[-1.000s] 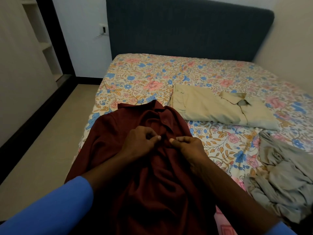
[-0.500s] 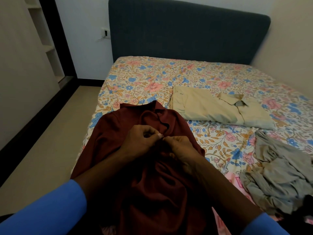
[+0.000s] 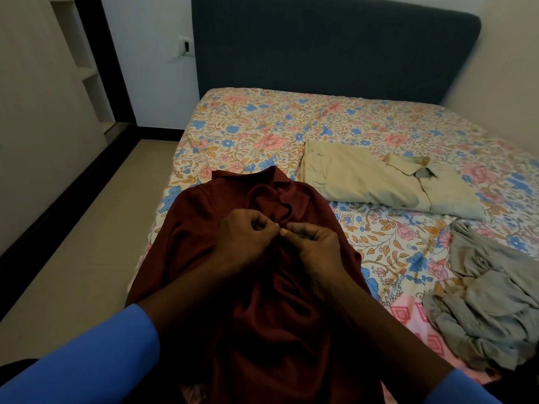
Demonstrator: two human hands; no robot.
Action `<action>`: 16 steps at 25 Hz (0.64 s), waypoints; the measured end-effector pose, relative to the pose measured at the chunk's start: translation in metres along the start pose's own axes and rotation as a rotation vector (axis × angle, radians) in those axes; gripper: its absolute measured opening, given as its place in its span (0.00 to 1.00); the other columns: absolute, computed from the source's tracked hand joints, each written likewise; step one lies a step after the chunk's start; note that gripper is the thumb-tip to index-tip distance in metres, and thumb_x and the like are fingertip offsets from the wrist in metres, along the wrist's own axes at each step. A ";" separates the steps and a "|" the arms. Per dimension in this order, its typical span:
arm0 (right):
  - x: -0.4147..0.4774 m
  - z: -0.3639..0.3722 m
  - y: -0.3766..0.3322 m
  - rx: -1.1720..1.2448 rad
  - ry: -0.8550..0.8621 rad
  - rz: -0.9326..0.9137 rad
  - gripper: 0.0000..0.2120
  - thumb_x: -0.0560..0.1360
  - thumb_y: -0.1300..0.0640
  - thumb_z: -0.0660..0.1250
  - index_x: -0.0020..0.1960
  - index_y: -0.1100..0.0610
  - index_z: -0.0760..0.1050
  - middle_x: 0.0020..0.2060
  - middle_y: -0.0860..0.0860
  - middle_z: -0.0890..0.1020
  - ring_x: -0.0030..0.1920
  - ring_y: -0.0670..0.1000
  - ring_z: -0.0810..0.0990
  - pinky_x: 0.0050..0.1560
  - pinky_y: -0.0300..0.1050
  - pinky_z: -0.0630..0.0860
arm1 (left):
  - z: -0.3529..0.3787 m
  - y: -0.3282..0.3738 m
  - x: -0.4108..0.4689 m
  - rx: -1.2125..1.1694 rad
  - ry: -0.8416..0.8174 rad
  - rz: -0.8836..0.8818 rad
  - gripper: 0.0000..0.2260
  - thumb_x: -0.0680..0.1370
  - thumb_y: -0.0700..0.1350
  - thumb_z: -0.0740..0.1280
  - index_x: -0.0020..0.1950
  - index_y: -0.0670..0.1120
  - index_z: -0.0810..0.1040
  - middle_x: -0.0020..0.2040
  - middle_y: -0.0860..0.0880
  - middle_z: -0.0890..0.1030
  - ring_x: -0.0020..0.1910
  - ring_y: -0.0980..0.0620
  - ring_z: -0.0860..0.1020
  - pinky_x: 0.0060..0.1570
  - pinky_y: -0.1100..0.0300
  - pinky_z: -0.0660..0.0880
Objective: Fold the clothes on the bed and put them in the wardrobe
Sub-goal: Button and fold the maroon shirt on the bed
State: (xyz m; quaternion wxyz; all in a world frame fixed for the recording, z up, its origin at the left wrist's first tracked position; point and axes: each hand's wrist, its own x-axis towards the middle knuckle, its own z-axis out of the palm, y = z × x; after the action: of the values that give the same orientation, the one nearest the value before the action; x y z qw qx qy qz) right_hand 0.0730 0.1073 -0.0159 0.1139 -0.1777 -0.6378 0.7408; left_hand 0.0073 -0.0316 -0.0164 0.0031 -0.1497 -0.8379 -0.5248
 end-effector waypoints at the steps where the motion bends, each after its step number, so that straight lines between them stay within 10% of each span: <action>1: 0.000 0.001 0.002 -0.073 0.029 -0.054 0.05 0.75 0.67 0.75 0.49 0.60 0.86 0.42 0.55 0.88 0.46 0.55 0.88 0.49 0.47 0.85 | 0.003 0.000 -0.001 0.019 0.033 -0.008 0.06 0.77 0.48 0.74 0.40 0.49 0.85 0.33 0.53 0.84 0.32 0.59 0.83 0.31 0.66 0.76; 8: 0.006 -0.004 0.010 -0.516 0.076 -0.252 0.02 0.74 0.56 0.78 0.46 0.51 0.86 0.38 0.46 0.87 0.39 0.44 0.86 0.45 0.44 0.85 | 0.005 -0.013 -0.001 -0.388 -0.192 -0.225 0.09 0.82 0.42 0.69 0.45 0.43 0.85 0.39 0.42 0.86 0.41 0.45 0.87 0.46 0.50 0.83; 16: 0.021 -0.012 -0.006 -0.392 0.031 -0.030 0.05 0.75 0.63 0.76 0.50 0.58 0.86 0.40 0.53 0.88 0.43 0.56 0.88 0.50 0.56 0.86 | 0.004 -0.008 0.002 -0.388 -0.305 -0.158 0.08 0.81 0.47 0.71 0.50 0.44 0.86 0.44 0.46 0.87 0.41 0.54 0.83 0.42 0.62 0.79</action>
State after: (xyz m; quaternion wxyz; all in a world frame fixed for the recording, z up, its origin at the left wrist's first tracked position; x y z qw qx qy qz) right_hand 0.0584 0.1276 -0.0138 0.0980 -0.1985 -0.7704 0.5979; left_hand 0.0043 -0.0310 -0.0250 -0.1933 -0.1590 -0.7213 -0.6458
